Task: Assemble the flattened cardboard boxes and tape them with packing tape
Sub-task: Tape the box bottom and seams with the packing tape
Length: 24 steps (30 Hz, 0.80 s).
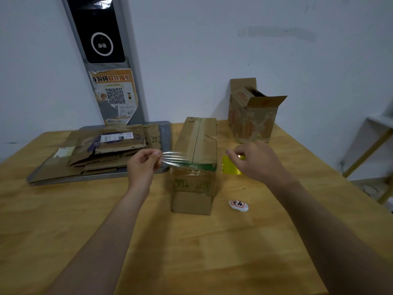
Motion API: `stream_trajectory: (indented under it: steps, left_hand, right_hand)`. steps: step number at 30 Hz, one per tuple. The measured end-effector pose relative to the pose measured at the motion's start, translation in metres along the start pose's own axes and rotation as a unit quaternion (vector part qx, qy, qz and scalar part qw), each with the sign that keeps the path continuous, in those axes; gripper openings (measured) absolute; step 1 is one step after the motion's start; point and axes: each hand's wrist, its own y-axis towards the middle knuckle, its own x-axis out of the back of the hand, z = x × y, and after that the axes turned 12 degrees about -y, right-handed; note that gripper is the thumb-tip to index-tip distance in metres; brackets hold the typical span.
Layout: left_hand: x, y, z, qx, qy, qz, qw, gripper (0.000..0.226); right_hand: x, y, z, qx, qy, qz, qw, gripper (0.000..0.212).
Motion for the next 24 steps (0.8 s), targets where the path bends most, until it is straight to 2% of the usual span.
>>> stream_trajectory:
  steps: [6, 11, 17, 20, 22, 24]
  left_hand:
    - [-0.011, 0.014, 0.03, -0.005, 0.025, -0.016, 1.0, 0.009]
    - [-0.032, 0.024, 0.045, 0.003, 0.038, -0.019, 0.999, 0.01]
    - [-0.046, 0.042, 0.063, 0.01, 0.084, 0.021, 0.996, 0.009]
    - [-0.05, 0.05, 0.067, 0.041, 0.056, 0.043, 0.997, 0.017]
    - [-0.05, 0.052, 0.069, 0.064, 0.037, 0.067, 0.995, 0.037]
    - [-0.049, 0.052, 0.067, 0.063, 0.041, 0.088, 0.993, 0.037]
  right_hand:
    - [-0.025, 0.009, -0.003, 0.014, 0.013, 0.023, 1.0, 0.05]
    - [-0.043, 0.018, -0.002, -0.002, 0.022, 0.038, 0.999, 0.055]
    - [-0.058, 0.03, -0.007, -0.019, 0.043, 0.051, 0.998, 0.046]
    - [-0.064, 0.032, -0.012, -0.033, 0.039, 0.036, 0.998, 0.046]
    - [-0.066, 0.031, -0.014, -0.027, 0.045, 0.023, 0.998, 0.048]
    - [-0.066, 0.03, -0.012, -0.017, 0.07, 0.009, 0.997, 0.051]
